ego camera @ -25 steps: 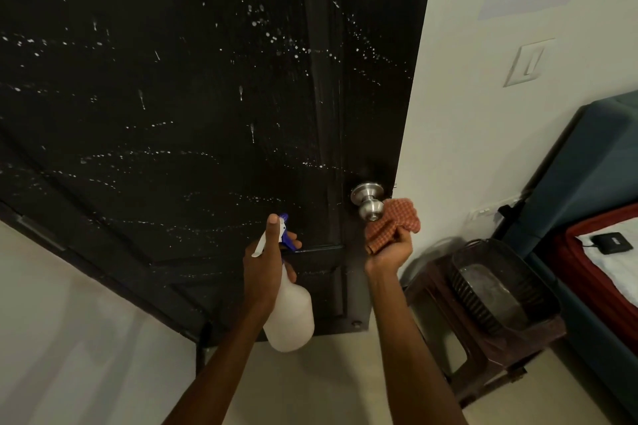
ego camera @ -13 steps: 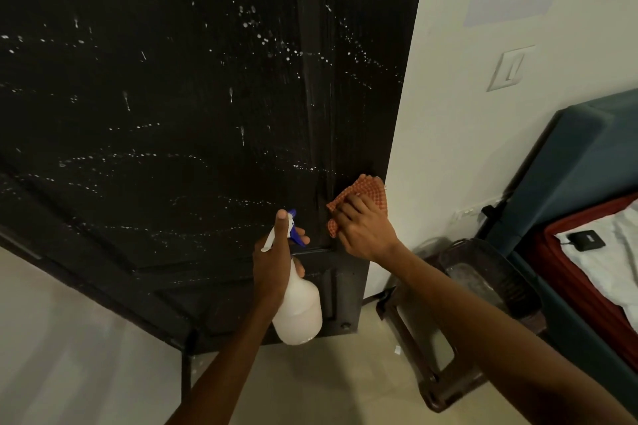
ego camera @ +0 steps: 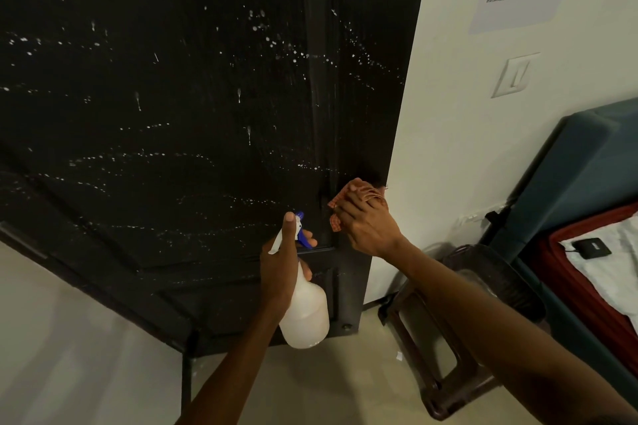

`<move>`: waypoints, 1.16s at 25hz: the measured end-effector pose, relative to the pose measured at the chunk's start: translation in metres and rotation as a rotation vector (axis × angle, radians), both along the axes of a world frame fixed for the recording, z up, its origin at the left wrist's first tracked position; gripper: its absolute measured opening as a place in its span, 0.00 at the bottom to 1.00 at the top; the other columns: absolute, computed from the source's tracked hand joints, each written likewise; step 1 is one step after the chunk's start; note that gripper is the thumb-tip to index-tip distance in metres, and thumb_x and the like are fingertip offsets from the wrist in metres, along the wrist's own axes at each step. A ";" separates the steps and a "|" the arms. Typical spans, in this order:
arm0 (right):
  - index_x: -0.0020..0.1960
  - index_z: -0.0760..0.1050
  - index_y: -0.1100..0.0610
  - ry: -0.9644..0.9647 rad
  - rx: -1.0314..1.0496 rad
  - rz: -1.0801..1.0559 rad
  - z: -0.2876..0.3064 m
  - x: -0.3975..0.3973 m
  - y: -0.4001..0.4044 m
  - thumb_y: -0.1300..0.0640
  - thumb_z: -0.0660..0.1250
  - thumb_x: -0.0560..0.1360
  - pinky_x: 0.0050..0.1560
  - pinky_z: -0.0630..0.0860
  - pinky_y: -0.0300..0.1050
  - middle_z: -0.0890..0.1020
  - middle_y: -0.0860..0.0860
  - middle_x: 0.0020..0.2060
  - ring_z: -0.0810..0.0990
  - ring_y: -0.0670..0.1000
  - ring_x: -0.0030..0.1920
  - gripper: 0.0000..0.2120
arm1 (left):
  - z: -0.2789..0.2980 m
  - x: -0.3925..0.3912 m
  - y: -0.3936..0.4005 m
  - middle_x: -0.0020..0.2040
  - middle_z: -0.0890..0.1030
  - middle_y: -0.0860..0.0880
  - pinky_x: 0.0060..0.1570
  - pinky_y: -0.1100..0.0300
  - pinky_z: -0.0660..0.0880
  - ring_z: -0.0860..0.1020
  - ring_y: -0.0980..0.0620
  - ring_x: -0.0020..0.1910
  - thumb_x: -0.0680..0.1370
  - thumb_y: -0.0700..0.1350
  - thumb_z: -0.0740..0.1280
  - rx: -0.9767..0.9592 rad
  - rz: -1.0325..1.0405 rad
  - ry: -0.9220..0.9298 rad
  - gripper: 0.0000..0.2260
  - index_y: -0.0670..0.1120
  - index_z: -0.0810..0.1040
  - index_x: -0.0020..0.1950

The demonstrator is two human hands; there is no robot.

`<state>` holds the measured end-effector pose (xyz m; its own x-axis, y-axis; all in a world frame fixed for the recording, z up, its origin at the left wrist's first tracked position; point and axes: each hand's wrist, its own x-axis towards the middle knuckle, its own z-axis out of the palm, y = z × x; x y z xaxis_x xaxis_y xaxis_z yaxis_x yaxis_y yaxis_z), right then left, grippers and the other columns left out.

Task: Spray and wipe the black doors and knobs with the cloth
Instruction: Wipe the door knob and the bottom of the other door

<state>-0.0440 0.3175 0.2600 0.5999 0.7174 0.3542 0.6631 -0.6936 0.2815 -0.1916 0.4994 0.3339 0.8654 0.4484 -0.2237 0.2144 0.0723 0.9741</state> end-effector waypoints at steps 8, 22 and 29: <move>0.70 0.78 0.57 -0.001 0.090 -0.120 -0.004 -0.005 0.007 0.44 0.58 0.80 0.76 0.62 0.64 0.79 0.56 0.69 0.71 0.64 0.74 0.26 | -0.003 -0.009 -0.001 0.46 0.85 0.44 0.34 0.54 0.77 0.80 0.47 0.35 0.74 0.68 0.58 -0.014 0.018 0.009 0.27 0.46 0.81 0.50; 0.63 0.79 0.53 1.069 1.785 -0.450 -0.007 -0.041 0.006 0.49 0.56 0.87 0.63 0.78 0.49 0.85 0.50 0.54 0.83 0.56 0.60 0.15 | 0.003 -0.020 -0.011 0.45 0.85 0.44 0.28 0.58 0.74 0.77 0.47 0.32 0.79 0.65 0.57 0.018 0.009 -0.018 0.25 0.46 0.81 0.50; 0.67 0.77 0.52 0.921 2.141 -0.420 -0.019 -0.062 0.000 0.52 0.55 0.87 0.66 0.77 0.51 0.83 0.48 0.58 0.81 0.51 0.60 0.15 | 0.006 -0.024 -0.016 0.46 0.85 0.45 0.29 0.57 0.74 0.79 0.45 0.36 0.75 0.68 0.57 0.020 0.026 -0.030 0.27 0.46 0.81 0.51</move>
